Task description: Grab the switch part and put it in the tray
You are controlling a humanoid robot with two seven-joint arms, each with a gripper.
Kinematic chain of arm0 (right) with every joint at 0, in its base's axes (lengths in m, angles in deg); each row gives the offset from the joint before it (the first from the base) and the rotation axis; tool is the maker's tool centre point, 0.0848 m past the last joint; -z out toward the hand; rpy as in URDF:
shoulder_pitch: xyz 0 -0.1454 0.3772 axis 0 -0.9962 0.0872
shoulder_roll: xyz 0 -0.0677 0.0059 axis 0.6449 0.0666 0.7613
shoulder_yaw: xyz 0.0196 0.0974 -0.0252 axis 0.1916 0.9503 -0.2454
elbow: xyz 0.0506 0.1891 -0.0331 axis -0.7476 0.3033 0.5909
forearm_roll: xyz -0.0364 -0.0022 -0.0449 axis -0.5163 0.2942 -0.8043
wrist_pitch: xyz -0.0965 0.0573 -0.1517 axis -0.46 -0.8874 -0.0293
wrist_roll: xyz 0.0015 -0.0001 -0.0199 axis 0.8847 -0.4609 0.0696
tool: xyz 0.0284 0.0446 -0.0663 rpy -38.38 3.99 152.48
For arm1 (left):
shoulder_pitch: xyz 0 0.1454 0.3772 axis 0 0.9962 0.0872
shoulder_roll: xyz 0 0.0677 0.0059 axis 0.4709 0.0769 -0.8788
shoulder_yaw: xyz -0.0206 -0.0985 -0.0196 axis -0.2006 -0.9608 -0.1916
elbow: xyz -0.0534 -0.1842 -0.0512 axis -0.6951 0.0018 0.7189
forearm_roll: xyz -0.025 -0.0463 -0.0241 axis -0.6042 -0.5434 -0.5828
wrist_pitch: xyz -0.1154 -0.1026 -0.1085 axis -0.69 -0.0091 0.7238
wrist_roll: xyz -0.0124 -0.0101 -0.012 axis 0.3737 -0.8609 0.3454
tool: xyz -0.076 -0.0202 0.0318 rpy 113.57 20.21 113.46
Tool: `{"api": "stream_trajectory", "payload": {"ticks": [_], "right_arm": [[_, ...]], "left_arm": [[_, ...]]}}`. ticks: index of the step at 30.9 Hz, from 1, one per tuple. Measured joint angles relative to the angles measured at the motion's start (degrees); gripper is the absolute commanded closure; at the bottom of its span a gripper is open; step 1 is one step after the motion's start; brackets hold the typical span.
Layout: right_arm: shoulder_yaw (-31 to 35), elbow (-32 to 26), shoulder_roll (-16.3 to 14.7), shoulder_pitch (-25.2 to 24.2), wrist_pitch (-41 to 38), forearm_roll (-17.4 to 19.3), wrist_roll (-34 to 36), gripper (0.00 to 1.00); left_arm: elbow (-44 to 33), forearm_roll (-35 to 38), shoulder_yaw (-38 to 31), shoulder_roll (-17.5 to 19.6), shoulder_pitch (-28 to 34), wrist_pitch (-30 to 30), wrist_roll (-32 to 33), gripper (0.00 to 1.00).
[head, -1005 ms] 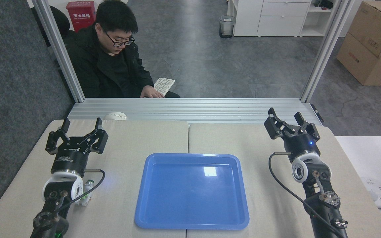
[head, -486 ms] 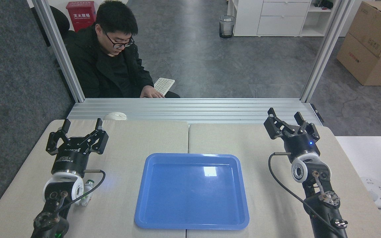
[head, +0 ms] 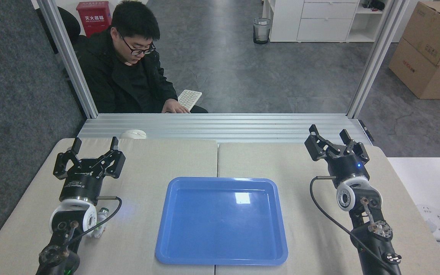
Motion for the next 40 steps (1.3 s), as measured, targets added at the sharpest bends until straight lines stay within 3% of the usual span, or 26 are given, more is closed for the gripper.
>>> {"api": "stream_trajectory", "payload": {"ticks": [40], "right_arm": [[0.00, 0.00, 0.01, 0.00, 0.02, 0.00, 0.00, 0.00]], "left_arm": [[0.05, 0.03, 0.00, -0.03, 0.94, -0.03, 0.00, 0.01]]}}
